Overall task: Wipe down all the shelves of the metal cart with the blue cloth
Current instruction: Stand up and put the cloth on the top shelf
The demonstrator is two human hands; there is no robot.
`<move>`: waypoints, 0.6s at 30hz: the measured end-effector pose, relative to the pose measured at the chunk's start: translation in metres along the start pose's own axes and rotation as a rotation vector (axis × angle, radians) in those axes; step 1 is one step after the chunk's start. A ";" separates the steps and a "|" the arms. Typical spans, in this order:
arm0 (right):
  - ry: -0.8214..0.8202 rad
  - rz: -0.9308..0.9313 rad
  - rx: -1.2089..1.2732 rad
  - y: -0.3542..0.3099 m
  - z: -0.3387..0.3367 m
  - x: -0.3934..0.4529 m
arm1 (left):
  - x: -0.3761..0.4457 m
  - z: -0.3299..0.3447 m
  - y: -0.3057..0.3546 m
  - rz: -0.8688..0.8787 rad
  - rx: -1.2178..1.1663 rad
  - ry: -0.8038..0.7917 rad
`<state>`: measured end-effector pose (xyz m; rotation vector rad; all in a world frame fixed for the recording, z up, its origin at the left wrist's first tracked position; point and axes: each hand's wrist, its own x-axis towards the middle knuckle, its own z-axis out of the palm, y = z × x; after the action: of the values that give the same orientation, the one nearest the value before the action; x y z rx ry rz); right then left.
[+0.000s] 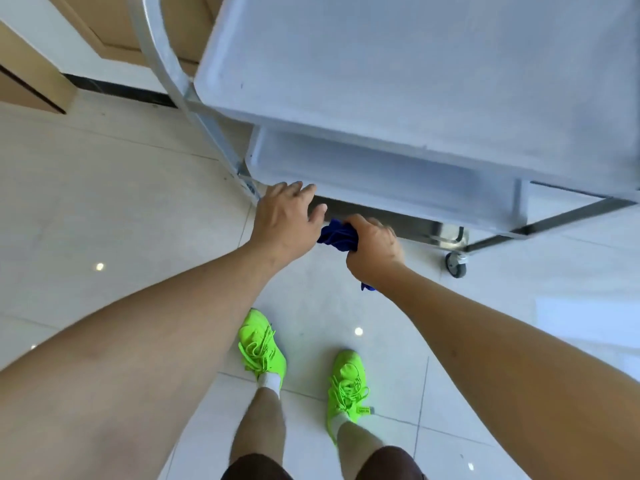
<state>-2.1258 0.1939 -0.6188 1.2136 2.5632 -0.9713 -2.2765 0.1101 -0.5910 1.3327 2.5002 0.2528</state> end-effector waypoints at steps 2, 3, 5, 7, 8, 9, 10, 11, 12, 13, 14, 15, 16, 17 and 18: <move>0.001 0.005 0.019 -0.010 -0.035 -0.025 | -0.012 -0.035 0.024 0.004 0.010 0.000; 0.010 0.008 0.030 -0.013 -0.052 -0.036 | -0.016 -0.053 0.036 0.012 0.015 0.001; 0.038 0.023 0.036 -0.020 -0.087 -0.056 | -0.023 -0.087 0.060 0.024 0.018 -0.003; 0.070 0.041 0.041 -0.028 -0.122 -0.076 | -0.030 -0.119 0.083 0.042 0.029 0.010; 0.086 0.049 0.048 -0.031 -0.138 -0.085 | -0.032 -0.134 0.095 0.059 0.034 0.018; 0.103 0.056 0.054 -0.034 -0.155 -0.093 | -0.033 -0.149 0.107 0.083 0.034 0.029; 0.123 0.061 0.063 -0.036 -0.171 -0.100 | -0.033 -0.163 0.119 0.110 0.035 0.041; 0.147 0.066 0.071 -0.038 -0.186 -0.107 | -0.032 -0.177 0.130 0.137 0.039 0.055; 0.178 0.074 0.079 -0.039 -0.201 -0.112 | -0.029 -0.190 0.142 0.163 0.047 0.070; 0.214 0.082 0.087 -0.039 -0.215 -0.118 | -0.027 -0.202 0.153 0.188 0.053 0.083; 0.254 0.088 0.094 -0.039 -0.228 -0.122 | -0.024 -0.212 0.164 0.212 0.057 0.093; 0.294 0.094 0.099 -0.037 -0.241 -0.126 | -0.019 -0.222 0.174 0.236 0.061 0.097; 0.330 0.104 0.105 -0.036 -0.252 -0.130 | -0.015 -0.230 0.183 0.255 0.065 0.098; 0.365 0.121 0.114 -0.034 -0.264 -0.133 | -0.010 -0.238 0.191 0.276 0.067 0.100; 0.401 0.143 0.130 -0.032 -0.276 -0.137 | -0.004 -0.245 0.199 0.304 0.068 0.107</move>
<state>-2.0205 0.2589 -0.3351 1.7607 2.6807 -0.9576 -2.2025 0.2136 -0.3019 1.7720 2.4006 0.3142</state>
